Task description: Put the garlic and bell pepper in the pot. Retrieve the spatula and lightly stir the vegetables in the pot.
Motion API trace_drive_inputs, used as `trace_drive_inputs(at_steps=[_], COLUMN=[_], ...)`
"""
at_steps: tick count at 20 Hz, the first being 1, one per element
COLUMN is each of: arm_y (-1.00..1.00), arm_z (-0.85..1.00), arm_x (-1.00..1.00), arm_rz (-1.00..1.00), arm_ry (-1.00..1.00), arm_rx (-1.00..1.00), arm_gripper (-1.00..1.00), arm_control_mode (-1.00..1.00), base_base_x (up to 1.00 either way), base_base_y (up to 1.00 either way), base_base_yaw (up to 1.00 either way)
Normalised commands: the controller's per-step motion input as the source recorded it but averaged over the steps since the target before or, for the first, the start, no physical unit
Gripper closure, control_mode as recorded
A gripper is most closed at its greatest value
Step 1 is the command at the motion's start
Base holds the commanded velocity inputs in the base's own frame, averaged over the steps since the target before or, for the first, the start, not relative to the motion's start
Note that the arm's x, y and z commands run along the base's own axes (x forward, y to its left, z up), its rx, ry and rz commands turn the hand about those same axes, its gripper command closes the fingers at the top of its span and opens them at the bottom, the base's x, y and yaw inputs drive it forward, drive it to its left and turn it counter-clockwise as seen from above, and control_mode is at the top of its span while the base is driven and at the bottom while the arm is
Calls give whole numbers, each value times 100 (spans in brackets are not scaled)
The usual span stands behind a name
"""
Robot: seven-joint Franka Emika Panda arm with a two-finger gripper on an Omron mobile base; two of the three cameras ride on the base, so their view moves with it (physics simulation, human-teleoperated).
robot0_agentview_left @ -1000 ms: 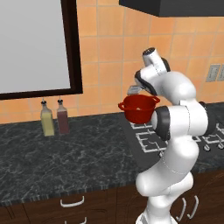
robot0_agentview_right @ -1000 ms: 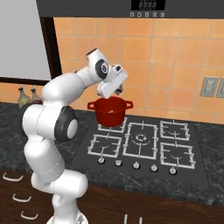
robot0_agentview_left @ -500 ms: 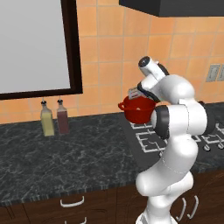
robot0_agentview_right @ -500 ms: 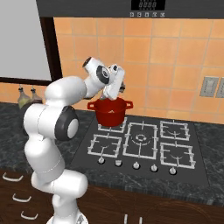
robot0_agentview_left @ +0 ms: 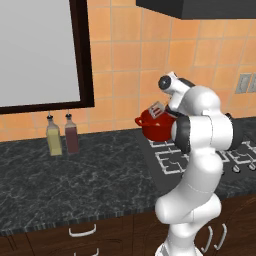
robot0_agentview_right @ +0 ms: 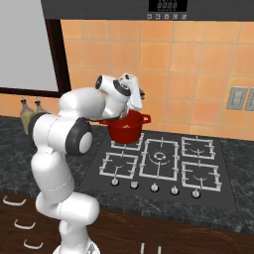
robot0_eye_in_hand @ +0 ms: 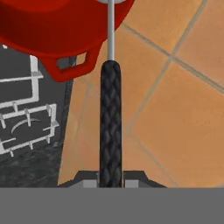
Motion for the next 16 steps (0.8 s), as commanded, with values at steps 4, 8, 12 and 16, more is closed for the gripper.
trace_drive_inputs(at_steps=[4,8,12,16], arm_y=[-3,-1,11,0], arm_z=[3,0,0,0], arm_x=[28,24,4,0], arm_rz=[31,30,23,0], arm_ry=[-2,0,0,0], arm_rx=[-30,-26,-6,0], arm_gripper=[100,100,100,100], arm_control_mode=[-100,-100,-100,-100], base_base_x=[0,0,0,0], base_base_y=[0,0,0,0], base_base_yaw=[0,0,0,0])
